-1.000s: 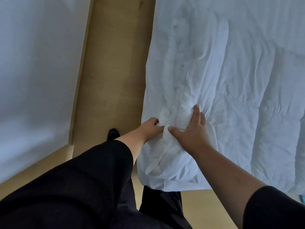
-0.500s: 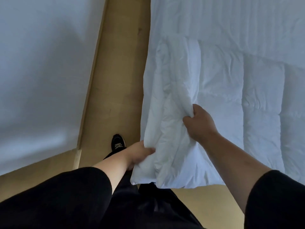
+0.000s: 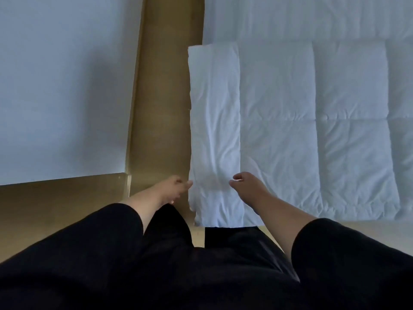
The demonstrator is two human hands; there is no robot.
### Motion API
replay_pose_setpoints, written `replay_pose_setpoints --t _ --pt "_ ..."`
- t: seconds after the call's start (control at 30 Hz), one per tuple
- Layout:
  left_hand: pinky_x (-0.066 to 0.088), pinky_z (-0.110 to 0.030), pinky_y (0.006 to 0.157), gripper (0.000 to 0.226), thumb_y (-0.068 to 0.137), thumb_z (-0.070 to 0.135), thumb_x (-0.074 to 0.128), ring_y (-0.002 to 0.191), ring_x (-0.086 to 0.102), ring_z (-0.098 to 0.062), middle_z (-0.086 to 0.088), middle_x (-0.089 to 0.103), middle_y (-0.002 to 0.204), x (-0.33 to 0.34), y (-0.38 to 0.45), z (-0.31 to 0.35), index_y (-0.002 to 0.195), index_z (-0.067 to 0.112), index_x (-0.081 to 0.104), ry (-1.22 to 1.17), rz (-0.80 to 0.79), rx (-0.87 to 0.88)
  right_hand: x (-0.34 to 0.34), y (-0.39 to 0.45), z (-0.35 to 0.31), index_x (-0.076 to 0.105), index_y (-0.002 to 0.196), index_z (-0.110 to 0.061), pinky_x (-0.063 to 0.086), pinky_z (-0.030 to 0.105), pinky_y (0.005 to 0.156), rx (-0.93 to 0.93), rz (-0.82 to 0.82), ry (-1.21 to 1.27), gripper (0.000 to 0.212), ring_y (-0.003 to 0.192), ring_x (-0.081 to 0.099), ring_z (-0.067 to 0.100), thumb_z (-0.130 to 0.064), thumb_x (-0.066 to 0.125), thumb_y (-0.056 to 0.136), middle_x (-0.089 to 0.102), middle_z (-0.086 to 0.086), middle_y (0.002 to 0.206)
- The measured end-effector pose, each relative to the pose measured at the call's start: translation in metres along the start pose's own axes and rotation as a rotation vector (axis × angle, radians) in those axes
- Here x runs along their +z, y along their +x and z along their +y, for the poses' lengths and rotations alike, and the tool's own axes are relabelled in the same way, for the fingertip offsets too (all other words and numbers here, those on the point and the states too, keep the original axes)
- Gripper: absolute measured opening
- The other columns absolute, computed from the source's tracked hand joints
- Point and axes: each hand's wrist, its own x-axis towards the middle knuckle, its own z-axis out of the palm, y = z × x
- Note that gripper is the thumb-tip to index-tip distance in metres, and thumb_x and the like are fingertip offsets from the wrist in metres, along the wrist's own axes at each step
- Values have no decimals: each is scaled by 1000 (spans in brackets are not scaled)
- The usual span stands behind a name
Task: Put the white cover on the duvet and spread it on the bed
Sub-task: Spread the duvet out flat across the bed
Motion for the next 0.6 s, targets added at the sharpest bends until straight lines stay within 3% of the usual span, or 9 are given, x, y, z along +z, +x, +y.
replay_pose_setpoints --t 0.1,0.13,0.23,0.33,0.43,0.53,0.6 --pt "43 -37 108 95 78 54 78 132 50 -23 -2 48 148 29 20 18 152 16 33 -110 -69 57 19 5 42 62 102 -1 38 32 70 131 26 -50 27 76 49 22 -25 56 94 55 7 88" --pt "42 -35 107 94 77 47 83 131 51 -23 -1 50 147 39 27 19 151 14 34 -160 -94 47 27 6 51 63 103 0 41 34 68 158 47 -40 27 74 50 23 -24 55 94 58 10 86" --pt "44 -34 100 80 76 38 85 119 54 -22 1 56 133 66 45 10 139 13 42 -226 -168 -6 54 8 72 62 120 -6 51 44 88 210 171 39 32 94 61 29 -25 58 95 66 17 109" --pt "48 -36 100 49 83 31 81 109 61 -23 -3 64 128 78 51 -1 123 18 57 -277 -179 22 83 5 88 56 127 -19 49 40 94 260 280 194 35 103 57 21 -34 58 95 61 -2 117" --pt "50 -41 102 24 87 30 76 110 64 -23 -5 67 124 74 31 7 106 23 62 -196 -222 95 100 -15 96 49 133 -22 50 39 93 336 440 473 50 106 56 20 -44 64 90 56 -3 127" --pt "49 -39 103 43 86 37 74 112 61 -20 3 64 123 53 -12 26 124 23 61 36 -282 248 110 -52 90 33 148 -27 52 51 97 476 548 924 84 119 54 29 -56 73 80 48 -2 138" --pt "50 -36 101 39 88 35 73 111 61 -18 6 64 121 35 -46 42 124 27 59 64 -286 321 107 -81 80 34 146 -32 53 57 95 486 512 1266 86 122 54 32 -56 78 77 51 -3 131"
